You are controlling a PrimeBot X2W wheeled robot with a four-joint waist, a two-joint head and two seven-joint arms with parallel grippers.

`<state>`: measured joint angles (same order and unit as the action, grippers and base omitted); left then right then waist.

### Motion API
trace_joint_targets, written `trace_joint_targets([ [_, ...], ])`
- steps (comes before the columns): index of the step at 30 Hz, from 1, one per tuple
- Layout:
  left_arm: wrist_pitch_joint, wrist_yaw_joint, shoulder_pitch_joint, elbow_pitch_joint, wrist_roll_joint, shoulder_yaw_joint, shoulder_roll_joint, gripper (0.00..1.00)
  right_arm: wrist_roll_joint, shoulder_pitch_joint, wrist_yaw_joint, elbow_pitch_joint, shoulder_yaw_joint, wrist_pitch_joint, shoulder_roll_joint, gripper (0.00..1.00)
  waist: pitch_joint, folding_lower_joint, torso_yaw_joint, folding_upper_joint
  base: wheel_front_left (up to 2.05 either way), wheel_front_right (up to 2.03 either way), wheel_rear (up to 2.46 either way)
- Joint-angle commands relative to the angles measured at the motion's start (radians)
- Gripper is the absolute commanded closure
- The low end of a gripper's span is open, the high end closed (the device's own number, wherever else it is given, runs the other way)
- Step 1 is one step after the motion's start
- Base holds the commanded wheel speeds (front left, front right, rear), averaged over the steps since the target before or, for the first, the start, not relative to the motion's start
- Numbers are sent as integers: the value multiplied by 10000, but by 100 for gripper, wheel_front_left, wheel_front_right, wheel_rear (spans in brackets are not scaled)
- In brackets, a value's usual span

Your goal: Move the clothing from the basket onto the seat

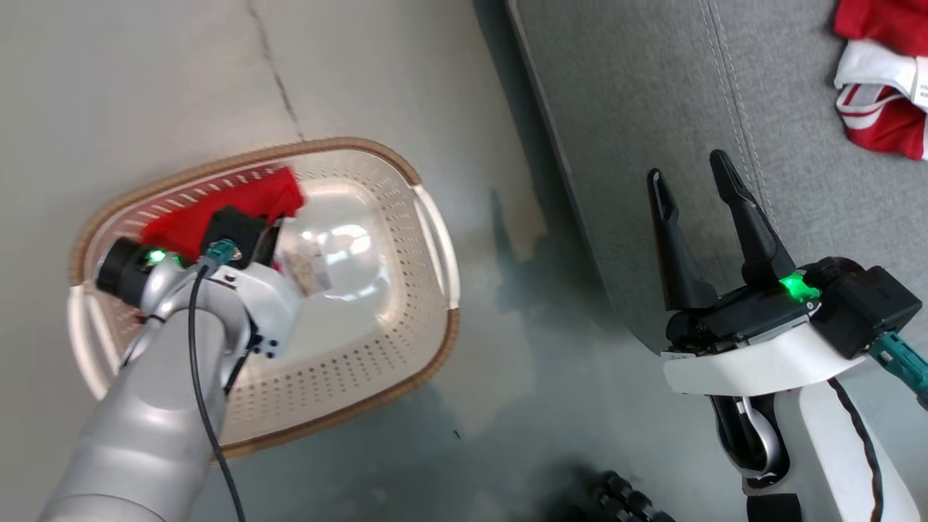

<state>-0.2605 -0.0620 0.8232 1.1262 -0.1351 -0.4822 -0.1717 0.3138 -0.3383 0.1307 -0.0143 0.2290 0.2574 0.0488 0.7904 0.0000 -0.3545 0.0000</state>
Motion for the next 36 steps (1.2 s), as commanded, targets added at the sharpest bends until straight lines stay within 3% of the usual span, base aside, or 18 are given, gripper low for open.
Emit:
trace_joint_targets([
  [1,-61,-66,-187,-338,-135,77,42,100,-110,64,3,-54,-96,94,42,0,-618,0,569,0,0,0,0],
  [12,-47,-122,-2464,-4535,-777,663,449,100,-852,695,3,-47,-713,-562,50,0,-2688,0,1924,0,0,0,0],
  [19,-48,4,-3504,-6420,-1143,1161,535,100,-1062,1313,3,190,-1017,-1076,48,0,-3805,0,2492,0,0,0,0],
  [36,-47,289,-4927,-9784,-1330,1877,431,100,-1136,2522,3,581,-1201,-1951,48,0,-5791,0,2911,0,0,0,0],
])
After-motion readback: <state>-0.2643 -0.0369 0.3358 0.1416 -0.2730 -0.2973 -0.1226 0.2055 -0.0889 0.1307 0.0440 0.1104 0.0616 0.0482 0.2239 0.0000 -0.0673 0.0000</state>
